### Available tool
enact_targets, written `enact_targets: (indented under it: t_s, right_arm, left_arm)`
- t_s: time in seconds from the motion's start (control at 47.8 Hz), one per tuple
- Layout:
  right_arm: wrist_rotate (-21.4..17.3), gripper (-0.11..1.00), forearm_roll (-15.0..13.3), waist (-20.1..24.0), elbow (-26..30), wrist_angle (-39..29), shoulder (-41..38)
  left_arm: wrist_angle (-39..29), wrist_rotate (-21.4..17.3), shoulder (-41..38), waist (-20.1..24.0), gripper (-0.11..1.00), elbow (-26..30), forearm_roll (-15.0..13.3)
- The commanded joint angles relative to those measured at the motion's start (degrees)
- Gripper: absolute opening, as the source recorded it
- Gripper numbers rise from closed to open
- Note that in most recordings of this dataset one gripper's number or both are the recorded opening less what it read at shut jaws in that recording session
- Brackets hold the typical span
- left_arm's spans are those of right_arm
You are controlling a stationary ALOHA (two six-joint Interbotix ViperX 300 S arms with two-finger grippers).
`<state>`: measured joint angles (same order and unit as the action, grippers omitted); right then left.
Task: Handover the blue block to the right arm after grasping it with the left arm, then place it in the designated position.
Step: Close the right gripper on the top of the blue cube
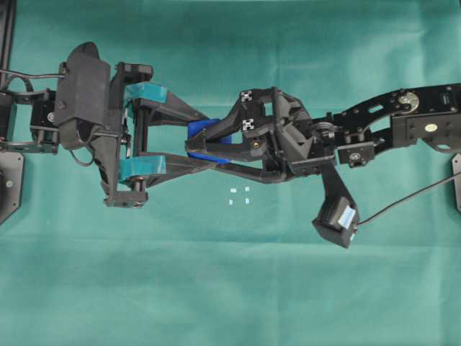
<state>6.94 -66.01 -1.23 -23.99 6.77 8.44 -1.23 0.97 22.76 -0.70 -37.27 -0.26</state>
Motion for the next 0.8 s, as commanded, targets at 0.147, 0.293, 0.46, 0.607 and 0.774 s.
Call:
enact_targets:
  t_s: [0.147,0.293,0.46,0.607,0.774]
  right_arm:
    - [-0.44,0.53,0.18,-0.18,1.76,0.18,1.05]
    - [-0.53,0.53,0.18,-0.18,1.76,0.09,0.97]
    - [-0.53,0.53,0.18,-0.18,1.76,0.18,0.97]
    - [-0.53,0.53,0.18,-0.18,1.76,0.09,1.05]
    - [-0.53,0.53,0.18,-0.18,1.76,0.35,1.05]
  left_arm:
    - [-0.18,-0.09,0.09,-0.26,0.46,1.05,0.0]
    - [-0.09,-0.09,0.09,-0.26,0.46,1.05,0.0]
    - [-0.09,0.0,0.09,-0.26,0.47,1.14,0.0]
    - [0.18,0.44,0.09,-0.44,0.56,1.05,-0.18]
    - [0.09,1.23,0.18,-0.35,0.96,1.05,-0.09]
